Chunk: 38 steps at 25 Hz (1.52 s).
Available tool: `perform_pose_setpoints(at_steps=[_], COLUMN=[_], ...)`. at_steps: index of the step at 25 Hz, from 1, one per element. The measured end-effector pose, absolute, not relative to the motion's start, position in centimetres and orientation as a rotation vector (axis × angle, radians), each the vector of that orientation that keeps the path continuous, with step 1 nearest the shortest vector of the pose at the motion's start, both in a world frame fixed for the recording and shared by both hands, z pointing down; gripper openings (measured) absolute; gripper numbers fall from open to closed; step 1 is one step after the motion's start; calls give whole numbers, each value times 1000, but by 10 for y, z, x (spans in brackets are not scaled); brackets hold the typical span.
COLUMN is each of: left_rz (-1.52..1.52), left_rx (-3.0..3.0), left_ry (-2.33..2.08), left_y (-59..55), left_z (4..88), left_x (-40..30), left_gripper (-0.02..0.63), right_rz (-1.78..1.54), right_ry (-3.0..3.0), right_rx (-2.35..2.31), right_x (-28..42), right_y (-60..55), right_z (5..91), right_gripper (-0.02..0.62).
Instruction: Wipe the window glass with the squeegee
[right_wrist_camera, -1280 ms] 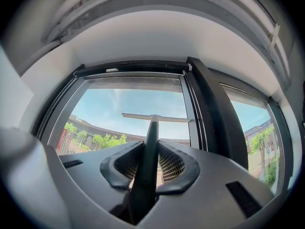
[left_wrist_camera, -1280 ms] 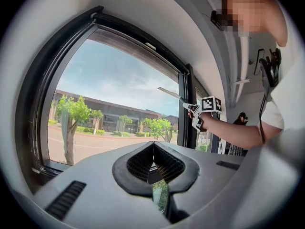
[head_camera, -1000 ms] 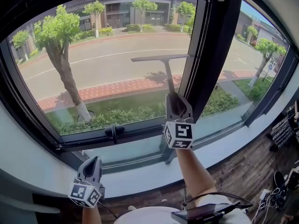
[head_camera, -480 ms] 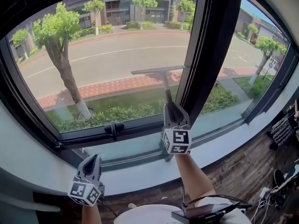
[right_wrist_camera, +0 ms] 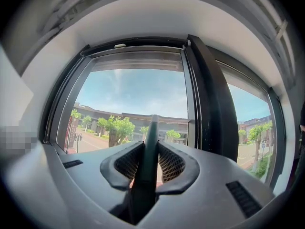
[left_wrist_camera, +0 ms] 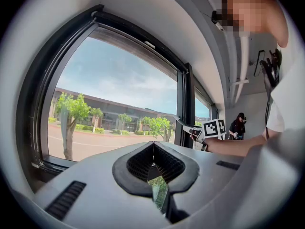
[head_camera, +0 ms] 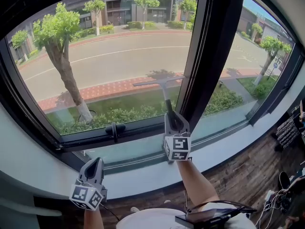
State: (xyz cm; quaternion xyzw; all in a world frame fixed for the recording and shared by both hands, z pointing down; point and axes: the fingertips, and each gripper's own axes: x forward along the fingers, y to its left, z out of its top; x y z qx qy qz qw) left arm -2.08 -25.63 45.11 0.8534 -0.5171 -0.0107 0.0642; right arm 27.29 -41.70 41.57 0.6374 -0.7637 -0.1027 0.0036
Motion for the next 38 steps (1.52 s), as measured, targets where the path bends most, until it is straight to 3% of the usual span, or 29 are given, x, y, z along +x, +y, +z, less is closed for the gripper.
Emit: perform_pose_setpoints(at_steps=[38], left_rz=[12], left_rx=[2547], left_ry=[-1556], left_y=[-249], left_z=[463], left_x=[-23], left_gripper=[16], right_rz=[-80], right_ry=[-2287], right_rx=[1899], right_x=[274], right_y=[-409], right_z=[544], right_gripper=[98])
